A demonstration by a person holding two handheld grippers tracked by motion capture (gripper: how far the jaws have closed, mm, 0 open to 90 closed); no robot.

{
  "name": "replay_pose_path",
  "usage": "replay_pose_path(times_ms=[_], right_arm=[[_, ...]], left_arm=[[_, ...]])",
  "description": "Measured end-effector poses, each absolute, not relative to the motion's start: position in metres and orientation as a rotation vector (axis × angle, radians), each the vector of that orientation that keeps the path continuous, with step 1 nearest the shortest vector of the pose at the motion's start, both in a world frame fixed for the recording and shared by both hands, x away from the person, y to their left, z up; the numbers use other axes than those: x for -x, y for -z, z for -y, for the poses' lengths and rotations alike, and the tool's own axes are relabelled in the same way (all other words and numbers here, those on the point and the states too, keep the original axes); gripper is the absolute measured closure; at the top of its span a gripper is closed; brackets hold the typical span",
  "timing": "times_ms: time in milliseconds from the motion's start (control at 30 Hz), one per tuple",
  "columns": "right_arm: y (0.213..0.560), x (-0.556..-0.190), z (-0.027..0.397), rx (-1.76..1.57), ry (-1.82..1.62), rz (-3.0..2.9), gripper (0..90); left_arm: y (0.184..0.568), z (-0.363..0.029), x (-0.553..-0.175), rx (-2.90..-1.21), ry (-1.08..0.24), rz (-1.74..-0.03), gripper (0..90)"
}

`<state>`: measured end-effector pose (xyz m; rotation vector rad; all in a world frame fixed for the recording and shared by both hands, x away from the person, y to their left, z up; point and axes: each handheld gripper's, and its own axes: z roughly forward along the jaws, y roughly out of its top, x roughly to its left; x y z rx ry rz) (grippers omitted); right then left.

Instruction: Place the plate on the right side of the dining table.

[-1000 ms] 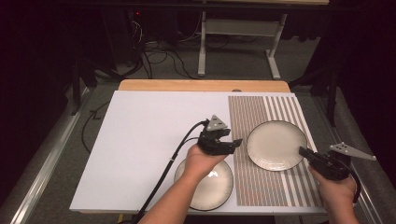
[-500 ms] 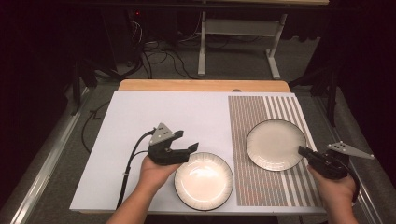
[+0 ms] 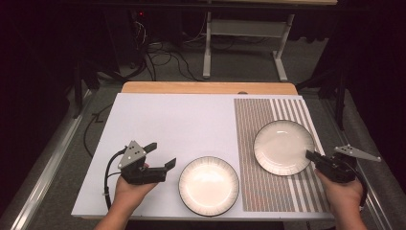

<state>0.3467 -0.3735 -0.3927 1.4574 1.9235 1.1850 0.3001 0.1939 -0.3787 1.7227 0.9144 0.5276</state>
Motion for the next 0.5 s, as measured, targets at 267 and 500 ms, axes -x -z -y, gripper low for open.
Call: replay_pose_path(times_ms=[267,500], right_arm=[[0.393,-0.351,0.372,-1.507,-1.159,-1.917,83.7],[0.396,-0.357,0.373,-1.564,-1.147,-1.917,82.9]], left_arm=[[0.389,-0.205,-0.295,-1.691,-0.575,-0.945,0.2],[0.393,-0.21,-0.295,-1.677,-0.559,-0.95,0.2]])
